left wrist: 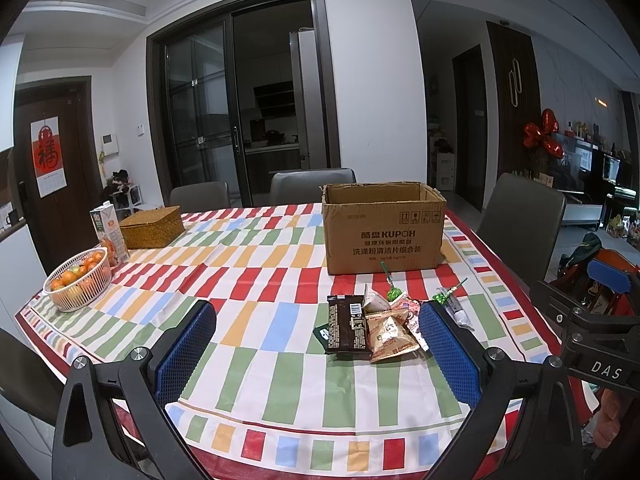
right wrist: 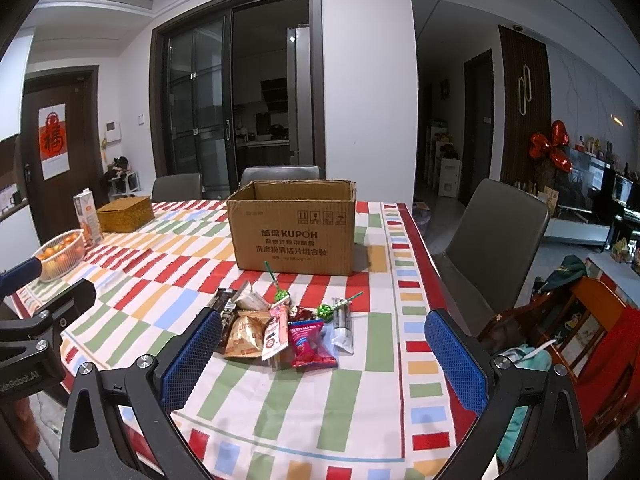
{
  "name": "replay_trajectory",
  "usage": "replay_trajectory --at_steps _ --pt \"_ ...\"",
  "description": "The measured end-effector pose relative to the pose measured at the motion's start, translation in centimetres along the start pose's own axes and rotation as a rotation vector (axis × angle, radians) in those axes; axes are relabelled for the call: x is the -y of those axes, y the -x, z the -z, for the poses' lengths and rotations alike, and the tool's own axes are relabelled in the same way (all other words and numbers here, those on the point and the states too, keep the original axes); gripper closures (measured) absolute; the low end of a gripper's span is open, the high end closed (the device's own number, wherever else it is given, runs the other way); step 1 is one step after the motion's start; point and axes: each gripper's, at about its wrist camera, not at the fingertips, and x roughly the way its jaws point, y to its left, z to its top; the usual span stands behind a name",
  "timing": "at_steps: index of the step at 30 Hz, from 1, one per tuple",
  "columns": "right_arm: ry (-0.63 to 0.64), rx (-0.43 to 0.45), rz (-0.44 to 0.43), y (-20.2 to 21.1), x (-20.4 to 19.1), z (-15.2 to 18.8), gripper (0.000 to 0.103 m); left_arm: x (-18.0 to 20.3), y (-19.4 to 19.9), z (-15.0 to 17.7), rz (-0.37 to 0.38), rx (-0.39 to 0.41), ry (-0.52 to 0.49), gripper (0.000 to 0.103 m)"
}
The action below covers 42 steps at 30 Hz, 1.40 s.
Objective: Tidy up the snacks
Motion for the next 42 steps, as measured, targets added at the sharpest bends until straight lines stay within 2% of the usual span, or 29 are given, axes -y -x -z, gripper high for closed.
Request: replay_trajectory --at_steps 14,25,30,35,42 --pt "0.005 -0.017 -0.003 -0.6 0.0 0.1 0.0 0.0 0.0 0.1 -0.006 -0.008 0.0 0.0" --pt "0.024 -0.075 -0.02 -3.6 -0.5 0.6 0.001 -0.2 -3.9 0.8 -0.003 -0.088 -0.006 0.002" --pt "0.033 -0.117 -0.037 -5.9 -0.8 0.8 0.007 -0.1 -6.2 0.9 -0.004 -0.119 -0.019 0.008" --pt "0.043 -0.181 -0.077 -8.6 -1.0 1.0 0.021 0.0 -8.5 1.1 0.012 -0.157 -0.029 0.015" --pt "0.05 -0.25 -0.136 -11.8 -1.7 1.5 0.034 0.1 -11.6 1.6 0.033 -0.217 -0.025 0.02"
